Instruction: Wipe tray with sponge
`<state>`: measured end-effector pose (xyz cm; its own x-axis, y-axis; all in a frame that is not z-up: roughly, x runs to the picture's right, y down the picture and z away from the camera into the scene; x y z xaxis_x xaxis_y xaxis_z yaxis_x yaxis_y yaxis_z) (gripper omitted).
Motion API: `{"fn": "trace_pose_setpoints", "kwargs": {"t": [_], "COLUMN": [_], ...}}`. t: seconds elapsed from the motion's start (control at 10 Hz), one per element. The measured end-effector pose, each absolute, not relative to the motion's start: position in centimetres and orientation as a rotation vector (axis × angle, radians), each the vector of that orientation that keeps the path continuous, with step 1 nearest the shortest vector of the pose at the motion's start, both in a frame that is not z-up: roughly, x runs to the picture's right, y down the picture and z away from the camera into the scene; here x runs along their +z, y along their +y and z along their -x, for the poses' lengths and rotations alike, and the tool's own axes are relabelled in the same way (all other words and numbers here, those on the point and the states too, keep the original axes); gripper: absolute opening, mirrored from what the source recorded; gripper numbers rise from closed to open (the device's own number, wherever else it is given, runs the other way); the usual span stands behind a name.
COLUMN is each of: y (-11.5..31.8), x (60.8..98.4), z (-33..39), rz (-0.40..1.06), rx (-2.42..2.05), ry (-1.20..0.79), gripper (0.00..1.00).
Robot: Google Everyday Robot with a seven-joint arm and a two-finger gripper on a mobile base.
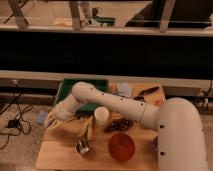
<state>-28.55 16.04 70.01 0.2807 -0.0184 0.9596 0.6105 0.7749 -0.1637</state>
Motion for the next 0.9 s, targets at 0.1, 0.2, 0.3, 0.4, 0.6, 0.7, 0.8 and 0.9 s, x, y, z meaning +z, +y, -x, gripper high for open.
{"fn": "trace_pose_setpoints", "kwargs": {"t": [0.1, 0.2, 0.3, 0.4, 0.6, 0.7, 0.8, 0.9], "y": [15.3, 14.2, 13.2, 11.8, 10.1, 9.7, 9.7, 9.8], "x": [70.0, 69.9, 70.0, 70.4, 71.6, 72.0, 72.0, 71.9], "z": [28.7, 28.5, 27.8, 26.3, 22.9, 21.9, 22.0, 22.2], "rz": [0.554, 0.528, 0.506, 0.478, 0.45, 0.444, 0.445, 0.447], "rx": [-0.451, -0.446, -0.436, -0.42, -0.38, -0.366, -0.367, -0.37], "ry": [-1.224, -1.217, -1.206, -1.191, -1.157, -1.146, -1.147, -1.149], "gripper": [0.09, 0.09, 0.09, 0.09, 0.09, 0.09, 0.09, 0.09]}}
